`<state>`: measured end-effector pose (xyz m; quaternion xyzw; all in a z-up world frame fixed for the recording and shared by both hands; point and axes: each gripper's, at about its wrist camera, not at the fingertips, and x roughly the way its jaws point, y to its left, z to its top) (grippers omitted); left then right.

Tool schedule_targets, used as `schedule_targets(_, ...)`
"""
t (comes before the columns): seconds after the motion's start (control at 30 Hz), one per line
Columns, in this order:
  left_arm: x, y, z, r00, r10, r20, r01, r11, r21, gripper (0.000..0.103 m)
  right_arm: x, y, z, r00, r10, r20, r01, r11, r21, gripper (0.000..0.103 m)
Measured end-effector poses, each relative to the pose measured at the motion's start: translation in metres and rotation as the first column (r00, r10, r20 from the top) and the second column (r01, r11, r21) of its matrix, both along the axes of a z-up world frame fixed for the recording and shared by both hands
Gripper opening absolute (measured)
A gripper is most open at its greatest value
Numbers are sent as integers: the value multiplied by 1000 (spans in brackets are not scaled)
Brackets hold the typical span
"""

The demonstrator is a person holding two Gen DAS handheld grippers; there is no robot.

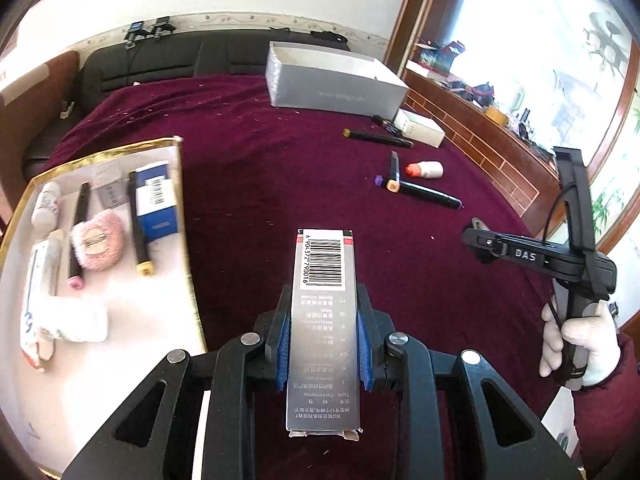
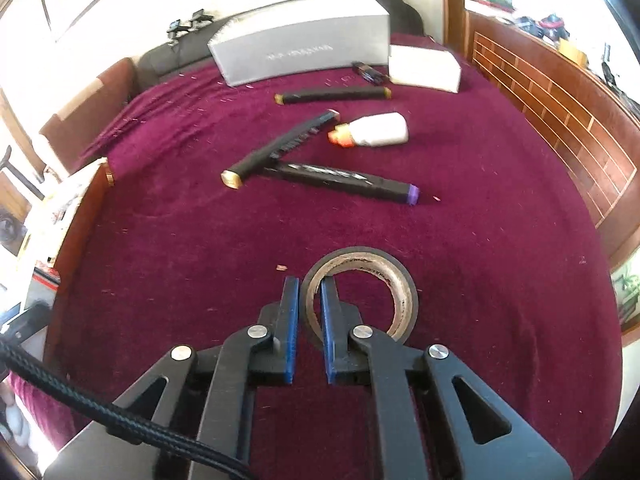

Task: Organize objects
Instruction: 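Grasp and lift the white box with the left gripper while the right gripper grips the tape roll, then carry the white box and tape roll over the tray with both grippers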

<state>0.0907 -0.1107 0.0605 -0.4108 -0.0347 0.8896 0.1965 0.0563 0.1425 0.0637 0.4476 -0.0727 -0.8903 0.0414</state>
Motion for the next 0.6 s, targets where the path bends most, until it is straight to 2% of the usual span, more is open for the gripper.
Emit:
schedule_targets(0.17,9,-37,10,997,73,-14,-72,997,26,23,3,-35,23,996,79,-45,-79,997,-10,8)
schedule_targets(0.33,18,-82,20,986,165,-35,-164,986,21,23,1,-75,39,983,170,-72,-171,985,-11,8)
schedule_targets(0.6,27,-136,9,961,277,-18,-277,961,-2,23,-1,-159,52,938,336,-86,-338,941,-11,8)
